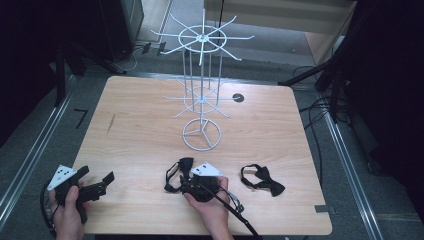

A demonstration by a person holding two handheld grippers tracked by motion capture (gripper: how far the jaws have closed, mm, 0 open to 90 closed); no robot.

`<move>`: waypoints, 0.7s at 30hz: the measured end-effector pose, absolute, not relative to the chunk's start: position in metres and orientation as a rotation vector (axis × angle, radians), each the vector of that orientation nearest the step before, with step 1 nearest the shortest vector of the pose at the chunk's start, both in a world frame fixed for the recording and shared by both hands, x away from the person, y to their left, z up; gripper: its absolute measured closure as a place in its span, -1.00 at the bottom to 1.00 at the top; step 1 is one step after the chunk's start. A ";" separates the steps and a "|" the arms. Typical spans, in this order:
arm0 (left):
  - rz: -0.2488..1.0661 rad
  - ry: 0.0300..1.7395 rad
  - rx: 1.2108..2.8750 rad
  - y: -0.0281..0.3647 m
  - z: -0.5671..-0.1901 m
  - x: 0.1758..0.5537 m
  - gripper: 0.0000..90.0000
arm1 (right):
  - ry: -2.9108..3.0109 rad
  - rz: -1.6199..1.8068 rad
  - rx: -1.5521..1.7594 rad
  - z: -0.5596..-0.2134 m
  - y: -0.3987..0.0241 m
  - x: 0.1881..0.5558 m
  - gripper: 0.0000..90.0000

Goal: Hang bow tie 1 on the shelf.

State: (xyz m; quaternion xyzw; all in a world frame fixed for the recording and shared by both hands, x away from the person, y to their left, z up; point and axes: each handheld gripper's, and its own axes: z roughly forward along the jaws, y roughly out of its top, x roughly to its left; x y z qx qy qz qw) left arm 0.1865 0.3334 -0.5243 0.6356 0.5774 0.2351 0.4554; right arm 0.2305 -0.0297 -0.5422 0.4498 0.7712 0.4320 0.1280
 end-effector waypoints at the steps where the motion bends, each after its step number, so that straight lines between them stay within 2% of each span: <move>1: 0.580 1.425 1.567 0.333 -0.524 0.187 -1.00 | 2.249 1.255 1.310 -0.542 -0.029 0.230 0.24; 5: 0.580 1.425 1.567 0.333 -0.524 0.187 -1.00 | 2.259 1.202 1.260 -0.542 -0.029 0.228 0.57; 7: 0.580 1.425 1.568 0.333 -0.524 0.187 -1.00 | 2.261 1.187 1.241 -0.542 -0.029 0.227 0.66; 21: 0.579 1.426 1.566 0.333 -0.524 0.187 -1.00 | 2.132 1.314 1.184 -0.528 -0.044 0.222 0.73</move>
